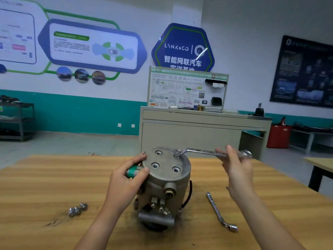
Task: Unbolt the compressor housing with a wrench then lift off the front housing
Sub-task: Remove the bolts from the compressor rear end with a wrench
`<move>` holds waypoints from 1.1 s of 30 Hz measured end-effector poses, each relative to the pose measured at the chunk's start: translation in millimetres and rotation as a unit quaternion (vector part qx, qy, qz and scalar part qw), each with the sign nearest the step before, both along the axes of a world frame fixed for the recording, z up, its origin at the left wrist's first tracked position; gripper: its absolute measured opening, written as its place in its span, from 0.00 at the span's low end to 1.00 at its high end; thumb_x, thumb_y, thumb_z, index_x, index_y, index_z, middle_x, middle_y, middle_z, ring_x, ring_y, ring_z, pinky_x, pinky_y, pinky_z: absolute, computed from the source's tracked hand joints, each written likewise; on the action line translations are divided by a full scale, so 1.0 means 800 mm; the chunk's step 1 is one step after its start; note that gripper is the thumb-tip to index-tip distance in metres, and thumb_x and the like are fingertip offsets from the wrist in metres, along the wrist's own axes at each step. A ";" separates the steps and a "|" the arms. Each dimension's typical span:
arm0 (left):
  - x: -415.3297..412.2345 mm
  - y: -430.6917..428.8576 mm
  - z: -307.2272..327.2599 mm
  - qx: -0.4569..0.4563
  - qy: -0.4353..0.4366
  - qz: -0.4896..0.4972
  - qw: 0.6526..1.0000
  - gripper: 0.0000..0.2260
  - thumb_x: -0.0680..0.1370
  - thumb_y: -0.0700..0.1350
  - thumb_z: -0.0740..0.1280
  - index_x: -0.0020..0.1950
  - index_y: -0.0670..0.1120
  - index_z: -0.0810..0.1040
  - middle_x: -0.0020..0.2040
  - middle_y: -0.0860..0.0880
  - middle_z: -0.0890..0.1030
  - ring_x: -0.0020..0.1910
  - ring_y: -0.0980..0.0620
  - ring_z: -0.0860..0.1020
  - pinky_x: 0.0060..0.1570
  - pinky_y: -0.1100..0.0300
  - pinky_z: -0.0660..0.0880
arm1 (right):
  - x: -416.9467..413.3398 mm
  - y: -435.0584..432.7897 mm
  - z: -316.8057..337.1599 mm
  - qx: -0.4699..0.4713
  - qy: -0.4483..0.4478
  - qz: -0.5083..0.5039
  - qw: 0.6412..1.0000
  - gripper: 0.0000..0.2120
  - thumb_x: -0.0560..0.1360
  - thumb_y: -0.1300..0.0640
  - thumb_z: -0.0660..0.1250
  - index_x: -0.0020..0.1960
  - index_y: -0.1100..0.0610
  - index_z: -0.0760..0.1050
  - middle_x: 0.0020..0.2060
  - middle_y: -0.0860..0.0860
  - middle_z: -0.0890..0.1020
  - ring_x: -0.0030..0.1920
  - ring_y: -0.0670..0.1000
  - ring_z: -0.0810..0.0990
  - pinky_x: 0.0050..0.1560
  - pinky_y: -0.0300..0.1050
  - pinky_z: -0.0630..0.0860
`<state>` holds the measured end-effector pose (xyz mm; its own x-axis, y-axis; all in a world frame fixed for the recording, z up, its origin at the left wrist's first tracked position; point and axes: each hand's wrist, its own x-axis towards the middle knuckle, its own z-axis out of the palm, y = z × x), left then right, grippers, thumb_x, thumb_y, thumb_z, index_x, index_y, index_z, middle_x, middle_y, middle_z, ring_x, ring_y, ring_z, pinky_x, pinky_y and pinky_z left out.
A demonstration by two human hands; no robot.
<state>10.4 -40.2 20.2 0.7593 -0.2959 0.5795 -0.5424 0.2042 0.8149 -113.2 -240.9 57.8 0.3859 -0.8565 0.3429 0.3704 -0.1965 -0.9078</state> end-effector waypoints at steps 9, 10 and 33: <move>-0.002 -0.009 -0.002 0.001 -0.012 0.003 1.000 0.14 0.73 0.39 0.70 0.53 0.57 0.78 0.52 0.65 0.75 0.50 0.64 0.75 0.41 0.74 0.74 | 0.198 0.054 0.114 -0.323 0.429 0.122 0.835 0.09 0.80 0.62 0.54 0.55 0.65 0.70 0.48 0.62 0.80 0.38 0.54 0.75 0.41 0.45 0.73; -0.002 -0.008 -0.003 -0.001 -0.019 0.002 1.000 0.14 0.73 0.38 0.70 0.52 0.56 0.79 0.51 0.65 0.77 0.49 0.65 0.77 0.41 0.75 0.74 | 0.199 0.081 0.111 -0.392 0.440 0.122 0.799 0.10 0.80 0.60 0.54 0.55 0.63 0.71 0.50 0.60 0.80 0.42 0.55 0.76 0.46 0.47 0.72; 0.004 -0.002 -0.009 0.001 -0.027 -0.006 1.000 0.16 0.72 0.38 0.70 0.51 0.59 0.78 0.45 0.76 0.76 0.47 0.79 0.71 0.39 0.73 0.76 | 0.171 0.003 0.100 -0.238 0.362 0.080 0.898 0.05 0.78 0.63 0.56 0.47 0.63 0.70 0.45 0.61 0.77 0.42 0.56 0.76 0.40 0.44 0.71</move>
<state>13.6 -42.0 13.2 0.7226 -0.3071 0.6193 -0.5835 0.2094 0.7847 23.5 -238.5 138.1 0.7602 -0.5929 0.2656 -0.2247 -0.6236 -0.7488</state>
